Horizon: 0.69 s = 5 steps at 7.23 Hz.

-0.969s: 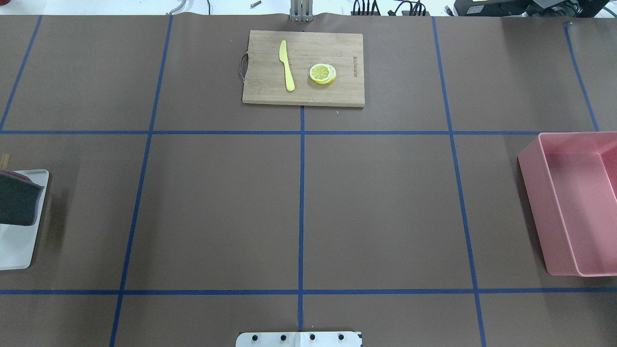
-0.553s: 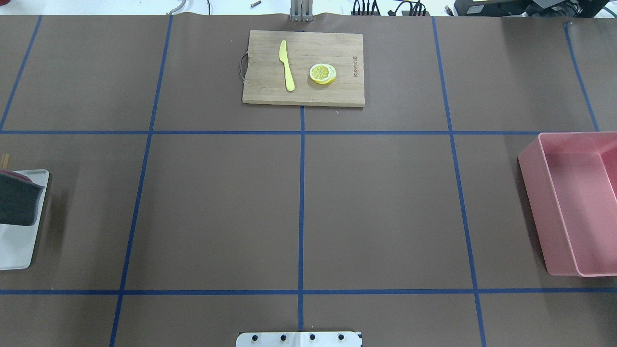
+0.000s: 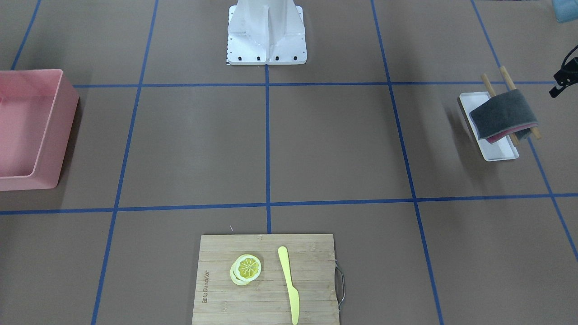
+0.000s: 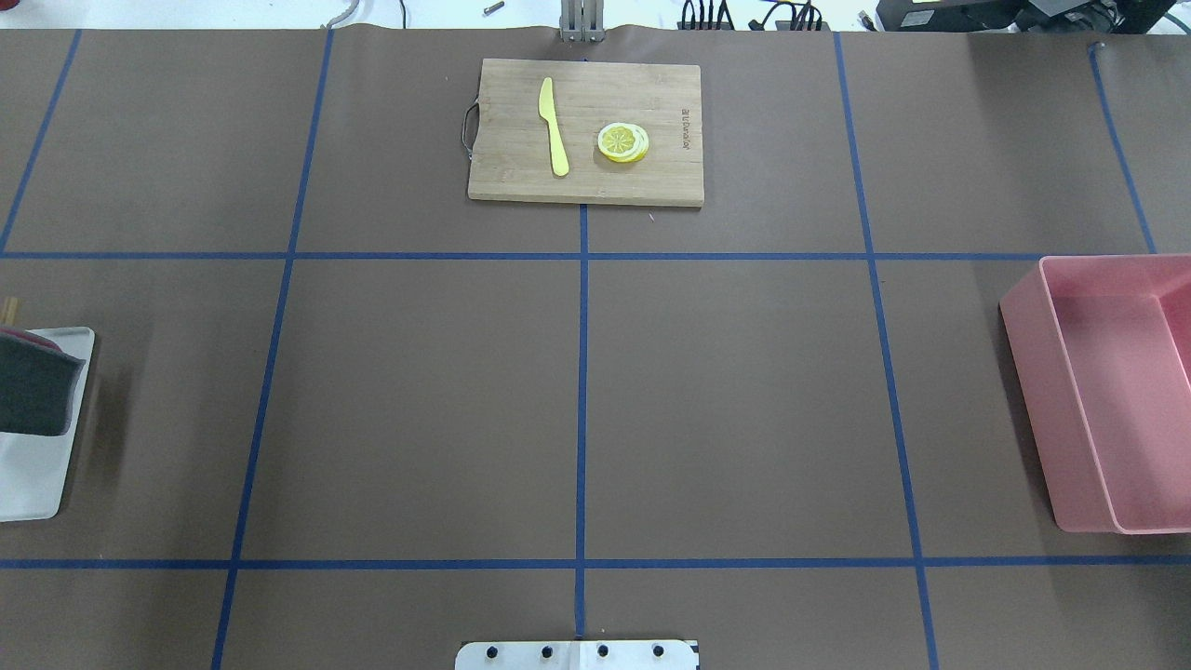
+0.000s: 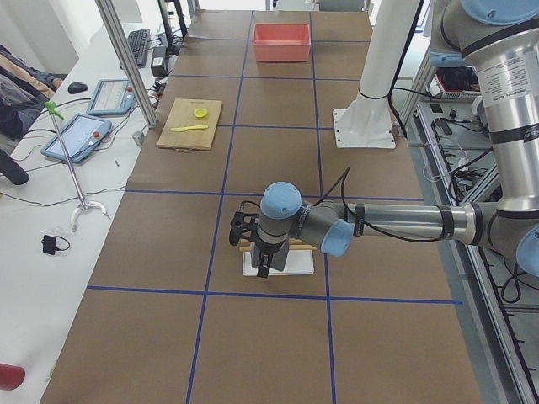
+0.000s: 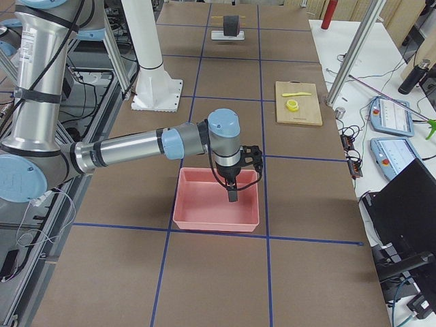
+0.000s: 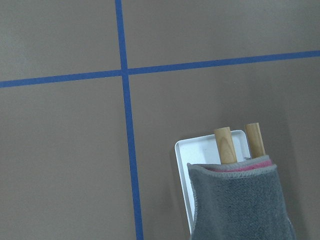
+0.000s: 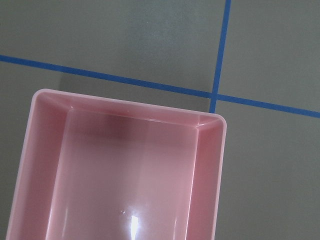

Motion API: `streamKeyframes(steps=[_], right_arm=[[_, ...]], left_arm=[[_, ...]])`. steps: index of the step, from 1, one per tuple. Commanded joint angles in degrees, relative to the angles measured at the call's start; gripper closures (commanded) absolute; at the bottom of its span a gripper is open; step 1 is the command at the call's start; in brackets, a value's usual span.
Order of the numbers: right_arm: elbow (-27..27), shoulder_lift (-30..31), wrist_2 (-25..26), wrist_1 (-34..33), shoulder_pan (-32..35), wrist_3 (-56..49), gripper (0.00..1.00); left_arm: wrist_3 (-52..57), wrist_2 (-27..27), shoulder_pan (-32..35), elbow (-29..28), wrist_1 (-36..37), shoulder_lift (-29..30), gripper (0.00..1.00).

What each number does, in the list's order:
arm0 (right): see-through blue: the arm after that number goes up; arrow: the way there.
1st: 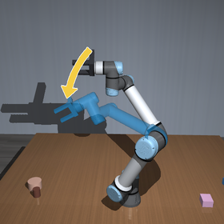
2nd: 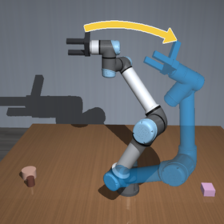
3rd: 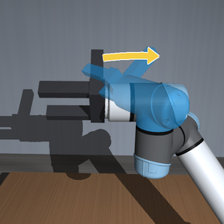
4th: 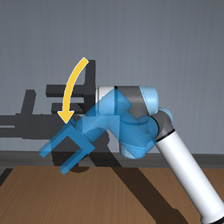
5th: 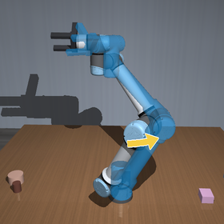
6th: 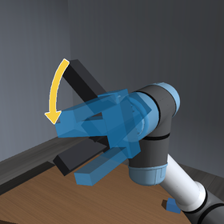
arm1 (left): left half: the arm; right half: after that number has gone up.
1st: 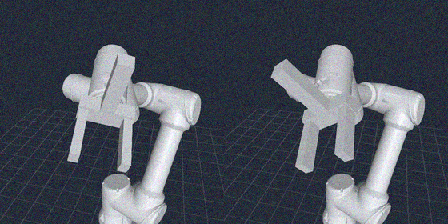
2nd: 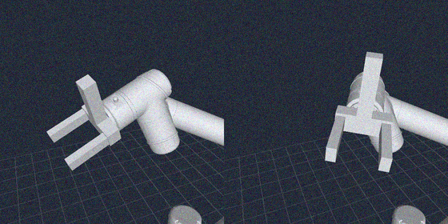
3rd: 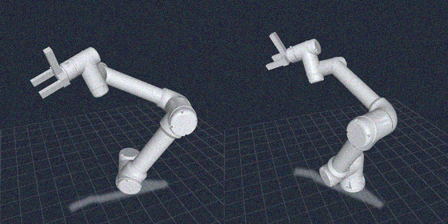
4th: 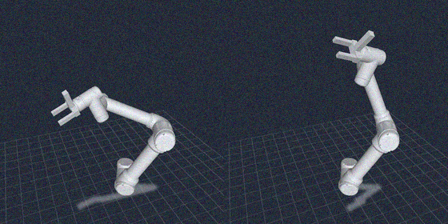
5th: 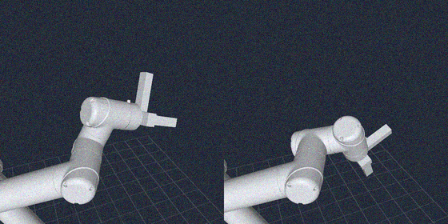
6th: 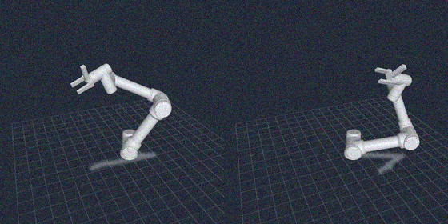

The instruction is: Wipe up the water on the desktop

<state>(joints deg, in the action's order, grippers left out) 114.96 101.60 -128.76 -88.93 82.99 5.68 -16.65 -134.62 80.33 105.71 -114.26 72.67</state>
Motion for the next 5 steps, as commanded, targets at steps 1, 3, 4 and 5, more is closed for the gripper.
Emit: streamKeyframes(steps=[1,3,4,5], right_arm=[[0.0,0.0,-0.2,0.1,0.0,0.0,0.0],[0.0,0.0,-0.1,0.1,0.0,0.0,0.0],[0.0,0.0,-0.1,0.1,0.0,0.2,0.0],[0.0,0.0,-0.1,0.1,0.0,0.2,0.0]], left_arm=[[-0.1,-0.7,-0.9,-0.2,0.0,0.2,0.03],[-8.1,-3.7,-3.0,-0.3,0.2,2.0,0.03],[-10.0,-3.7,-3.7,-0.4,0.1,2.1,0.03],[-10.0,-3.7,-3.9,-2.0,0.0,2.4,0.03]])
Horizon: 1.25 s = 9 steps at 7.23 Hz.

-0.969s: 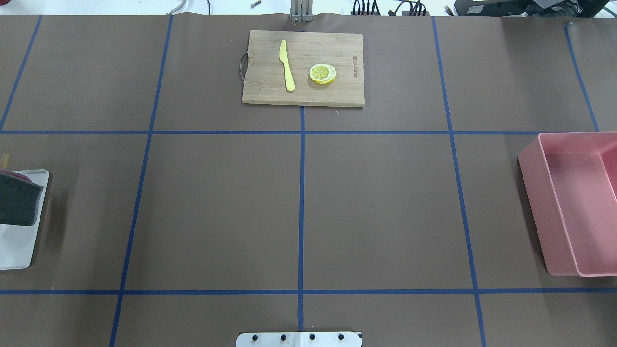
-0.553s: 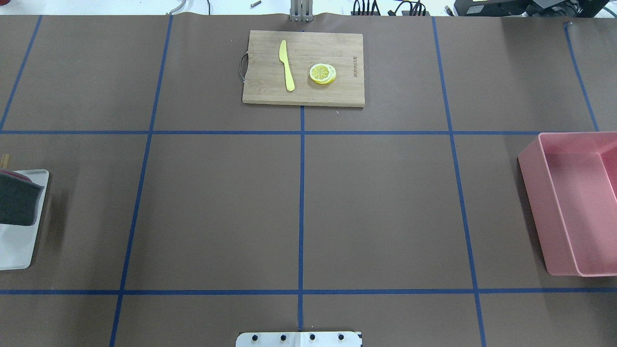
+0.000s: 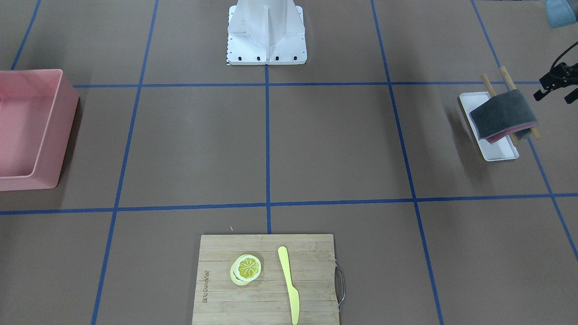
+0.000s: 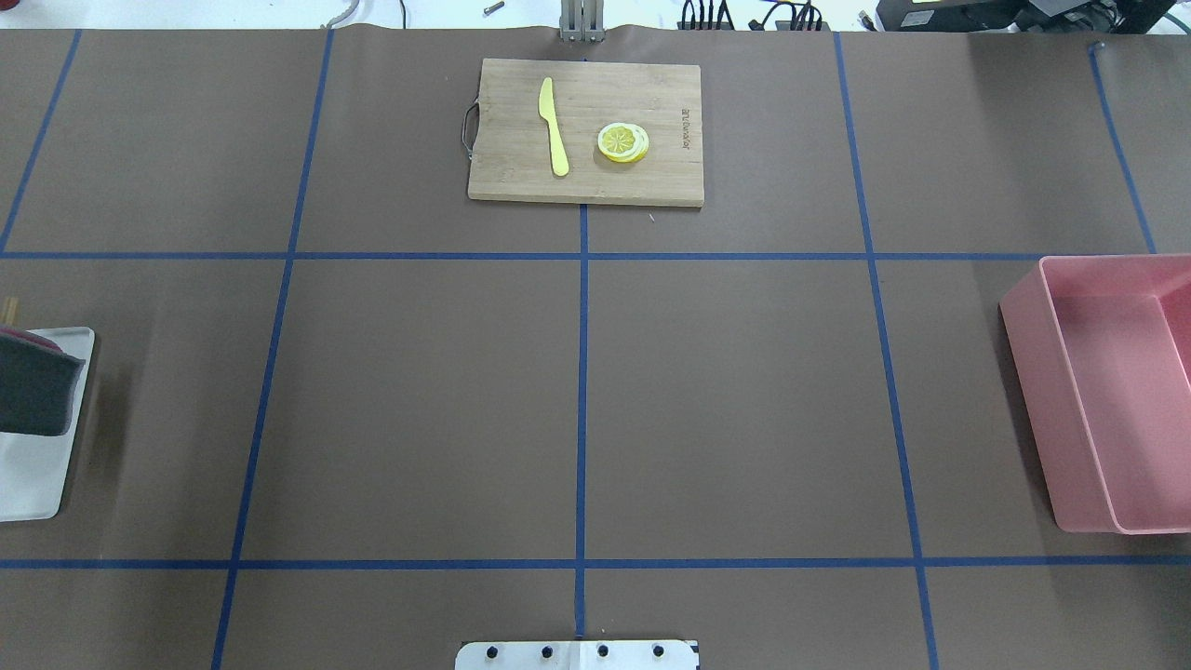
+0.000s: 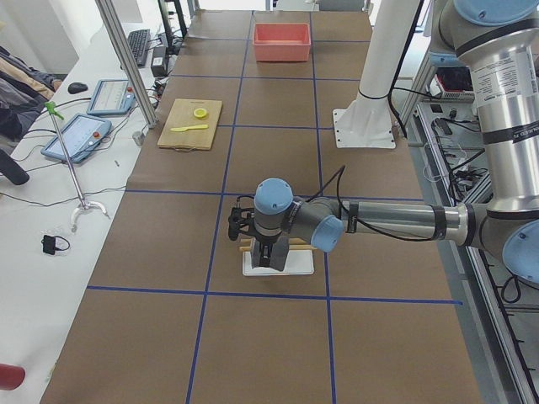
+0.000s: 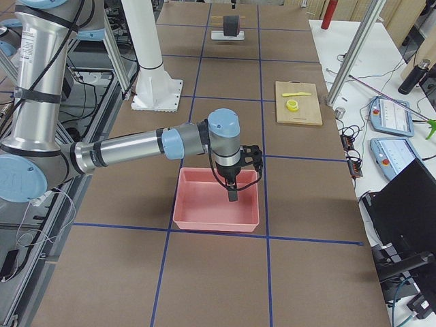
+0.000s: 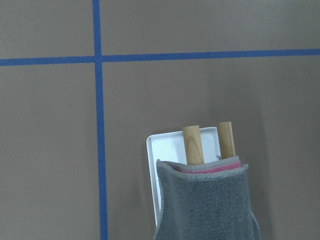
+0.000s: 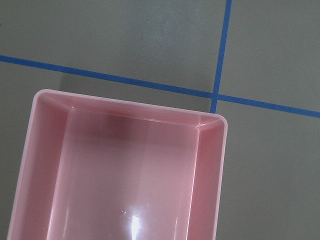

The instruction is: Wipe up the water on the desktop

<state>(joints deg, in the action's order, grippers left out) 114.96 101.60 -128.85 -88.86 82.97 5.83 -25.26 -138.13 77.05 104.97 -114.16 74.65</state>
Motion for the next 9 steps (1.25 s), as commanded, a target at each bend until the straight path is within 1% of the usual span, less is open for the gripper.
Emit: streamKeyframes(steps=[1,2,3,4,5,6,7,8,9], right_arm=[[0.0,0.0,-0.3,0.0,0.0,0.1,0.0],[0.0,0.0,-1.1,0.0,0.0,0.1,0.0],[0.0,0.0,-1.5,0.0,0.0,0.1,0.0],[-0.1,0.0,-1.5,0.0,0.0,0.1,0.0],[-0.1,0.0,-1.5,0.0,0.0,0.1,0.0],[-0.1,0.0,-1.7,-0.1,0.0,0.1,0.0],[-0.1,0.0,-2.0,0.0,-0.1,0.1,0.0],[-0.1,0.0,-2.0,0.0,-0.1,0.1,0.0],[-0.1,0.0,-2.0,0.0,-0.1,0.1,0.0]], left_arm=[[-1.6,-0.2,-1.9,-3.0,0.0,2.1,0.03],[-2.0,-1.4,-1.9,-3.0,0.1,2.2,0.06],[-2.7,-2.2,-2.6,-4.9,0.1,2.5,0.22],[-3.1,-3.8,-3.7,-5.7,0.3,3.4,0.26],[-3.1,-4.1,-3.8,-5.8,0.3,3.4,0.33],[-3.2,-4.1,-4.0,-5.7,0.3,3.4,0.41],[-3.2,-4.2,-4.0,-5.7,0.3,3.4,0.55],[-3.2,-4.6,-4.0,-5.6,0.0,3.4,0.64],[-3.2,-6.9,-3.8,-5.7,0.0,3.4,0.77]])
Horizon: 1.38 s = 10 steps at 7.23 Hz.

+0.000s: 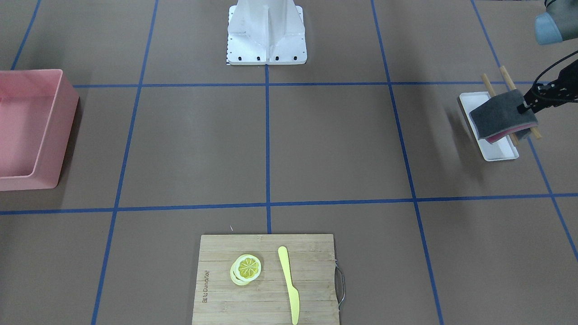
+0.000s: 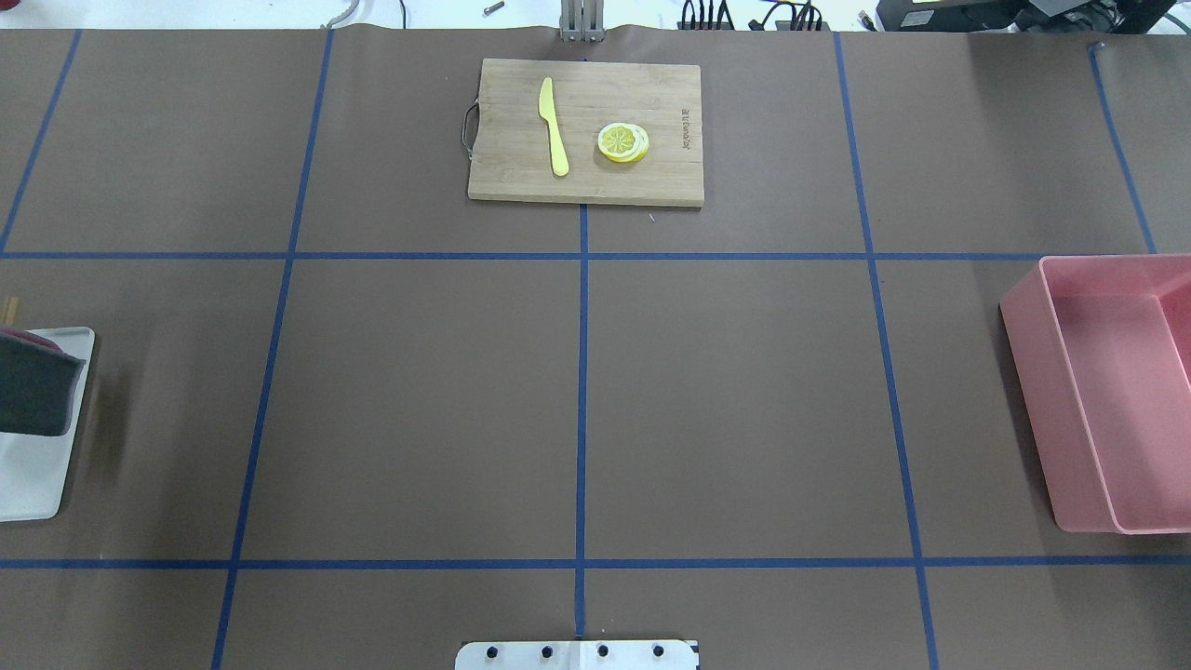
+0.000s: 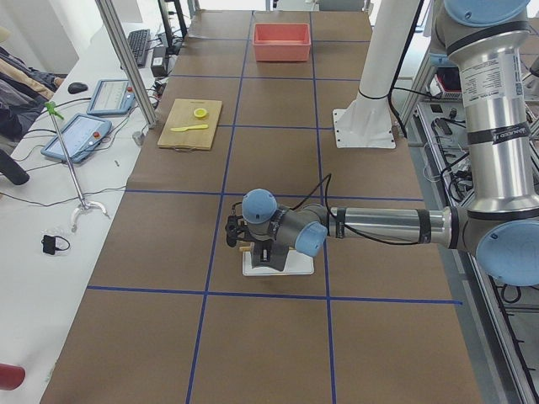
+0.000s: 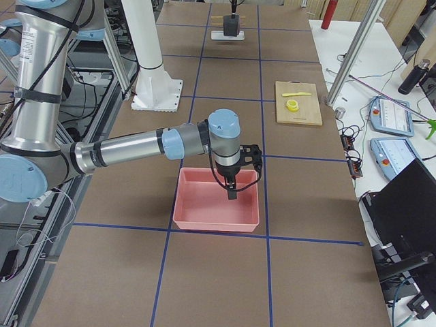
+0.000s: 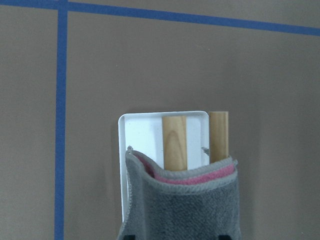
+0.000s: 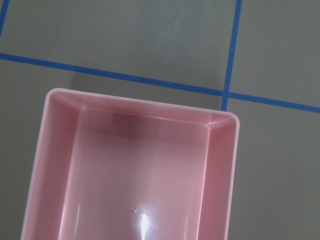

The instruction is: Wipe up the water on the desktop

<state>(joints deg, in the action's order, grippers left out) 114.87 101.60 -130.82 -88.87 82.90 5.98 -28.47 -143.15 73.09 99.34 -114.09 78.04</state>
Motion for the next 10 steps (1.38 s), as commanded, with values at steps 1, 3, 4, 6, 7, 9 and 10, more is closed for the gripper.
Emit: streamKeyframes(steps=[1,3,4,6,7,9,10], right_arm=[[0.0,0.0,-0.1,0.0,0.0,0.0,0.0],[0.0,0.0,-0.1,0.0,0.0,0.0,0.0],[0.0,0.0,-0.1,0.0,0.0,0.0,0.0],[0.0,0.0,-0.1,0.1,0.0,-0.2,0.0],[0.1,-0.7,-1.5,0.2,0.0,0.1,0.0],[0.4,-0.9,-5.5,1.4,0.0,-0.3,0.0],[0.2,-0.8,-7.0,8.2,-0.7,0.1,0.0]], left_arm=[[0.0,-2.2,0.2,0.7,0.0,-0.1,0.92],[0.0,-2.5,0.4,1.3,0.0,-0.3,1.0],[0.0,-2.5,0.4,1.0,0.0,-0.3,1.0],[-0.3,-4.1,0.4,2.4,0.4,-0.1,1.0],[-3.9,-9.0,0.6,3.0,0.3,0.3,1.0],[-15.4,-10.3,0.6,6.6,0.3,4.5,1.0],[-22.8,-10.3,0.4,8.7,0.2,7.2,1.0]])
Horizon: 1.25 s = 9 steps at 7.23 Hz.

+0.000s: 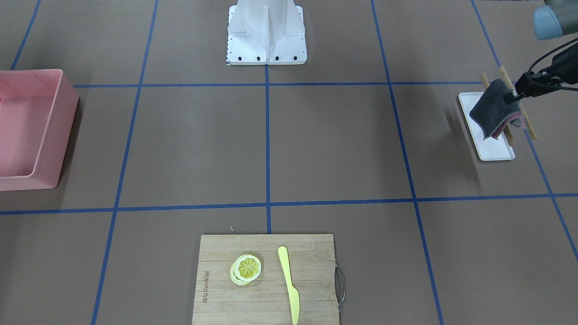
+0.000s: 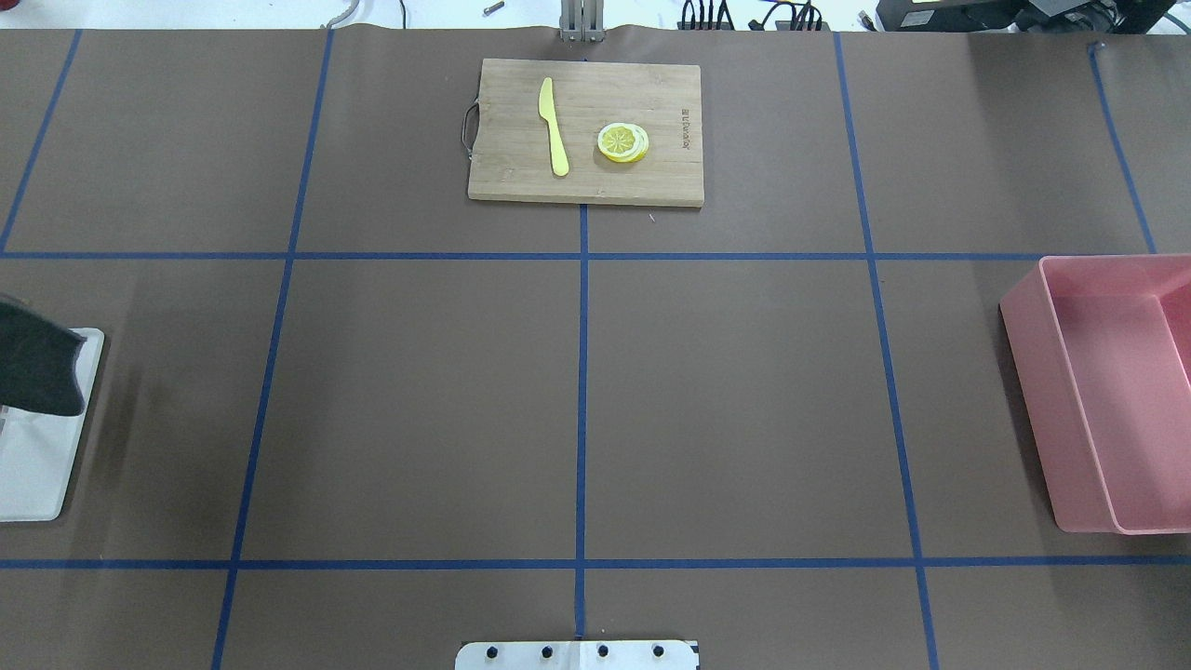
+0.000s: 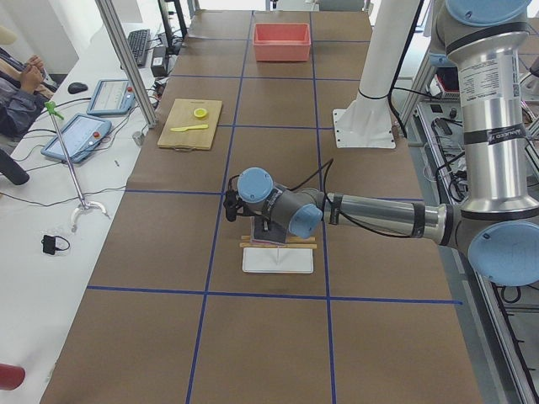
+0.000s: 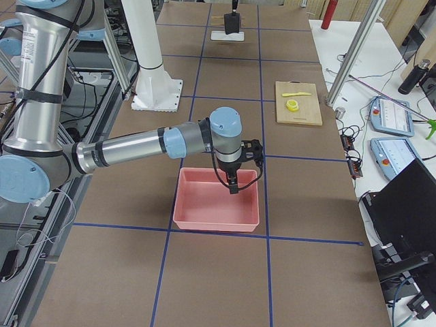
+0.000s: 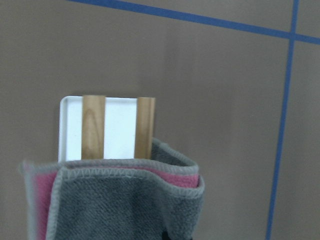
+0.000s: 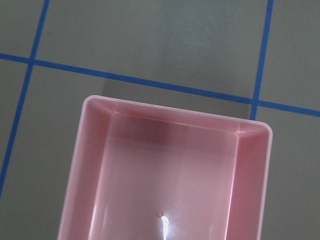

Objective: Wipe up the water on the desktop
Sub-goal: 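Lift the grey cloth with the left gripper while the right gripper approaches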

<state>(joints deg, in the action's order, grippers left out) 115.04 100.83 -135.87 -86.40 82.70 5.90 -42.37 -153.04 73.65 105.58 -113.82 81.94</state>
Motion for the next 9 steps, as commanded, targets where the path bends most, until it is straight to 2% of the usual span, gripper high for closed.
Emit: streamKeyframes(steps=[1,2,3,5,6,7,9], right_arm=[[0.0,0.2,-2.2,10.2,-2.4,0.6,0.0],[0.0,0.1,-6.0,11.4,-3.3,1.4,0.0],[0.4,-0.4,-10.9,13.4,-7.1,5.3,0.0],[0.1,-3.3,-10.6,23.0,-12.1,13.3,0.0],[-0.2,-5.1,-10.6,25.5,-14.0,18.0,0.0],[-0.3,-10.0,-9.9,26.0,-18.2,22.1,0.0],[-0.9,-21.1,-1.6,26.0,-28.9,33.7,0.01]], left_arm=[[-20.5,-1.4,-1.6,3.1,-0.2,10.1,1.0],[-30.5,-0.9,-5.7,2.9,-0.2,16.9,1.0],[-41.6,1.1,-9.8,2.3,0.0,24.9,1.0],[-54.8,13.1,-20.3,-0.3,0.2,35.0,1.0],[-59.6,17.6,-23.8,-2.5,0.5,39.4,1.0],[-62.0,20.2,-26.0,-4.5,1.2,43.0,1.0],[-65.6,26.5,-30.4,-7.9,1.4,47.9,1.0]])
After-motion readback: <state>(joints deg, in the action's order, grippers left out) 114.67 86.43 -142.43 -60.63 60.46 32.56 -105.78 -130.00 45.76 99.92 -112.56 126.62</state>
